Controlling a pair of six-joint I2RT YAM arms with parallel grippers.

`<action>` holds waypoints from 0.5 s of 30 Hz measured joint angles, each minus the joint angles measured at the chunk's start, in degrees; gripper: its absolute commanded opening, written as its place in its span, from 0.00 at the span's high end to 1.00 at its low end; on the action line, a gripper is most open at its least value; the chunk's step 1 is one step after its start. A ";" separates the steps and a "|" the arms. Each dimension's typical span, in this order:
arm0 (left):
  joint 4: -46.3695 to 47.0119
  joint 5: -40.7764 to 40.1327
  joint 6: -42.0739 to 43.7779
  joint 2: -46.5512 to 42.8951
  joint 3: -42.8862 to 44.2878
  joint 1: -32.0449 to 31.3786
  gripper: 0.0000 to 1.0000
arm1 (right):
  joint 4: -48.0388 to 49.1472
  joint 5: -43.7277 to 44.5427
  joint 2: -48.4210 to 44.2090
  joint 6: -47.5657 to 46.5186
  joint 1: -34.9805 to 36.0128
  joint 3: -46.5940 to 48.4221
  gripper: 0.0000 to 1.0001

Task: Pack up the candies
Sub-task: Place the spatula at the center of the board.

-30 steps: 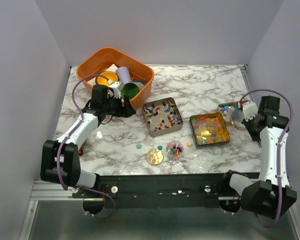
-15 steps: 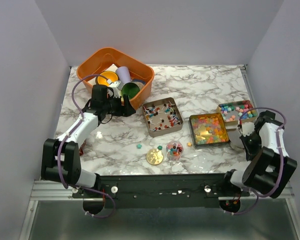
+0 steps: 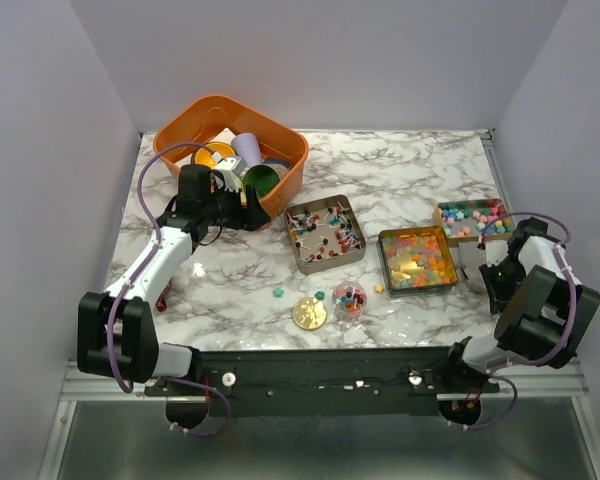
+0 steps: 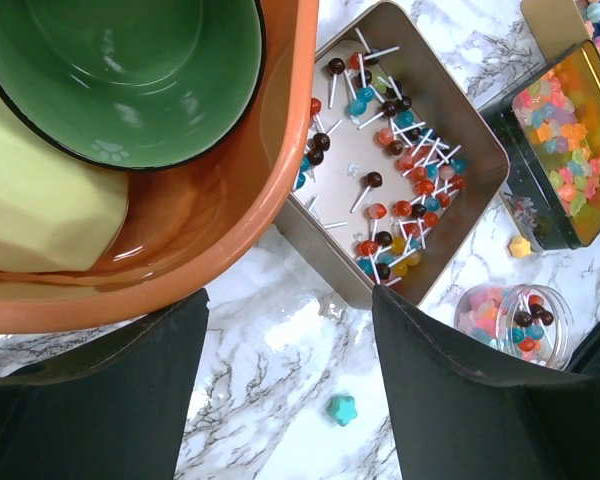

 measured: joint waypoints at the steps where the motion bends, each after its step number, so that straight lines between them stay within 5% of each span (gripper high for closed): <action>1: 0.00 0.00 0.02 -0.07 0.00 0.00 0.20 | 0.02 -0.09 -0.59 -0.39 0.00 0.04 0.55; 9: -1.66 0.81 3.41 -2.47 0.39 0.00 0.11 | -7.54 -4.66 -10.36 -4.31 0.02 12.33 0.37; 11: -2.34 1.36 4.13 -2.51 1.22 0.00 0.09 | -10.32 -8.22 -12.76 -6.16 0.00 18.10 0.17; 15: -4.20 2.25 6.34 -2.97 1.46 0.00 0.09 | -15.10 -19.17 -14.14 -10.03 0.76 26.53 0.14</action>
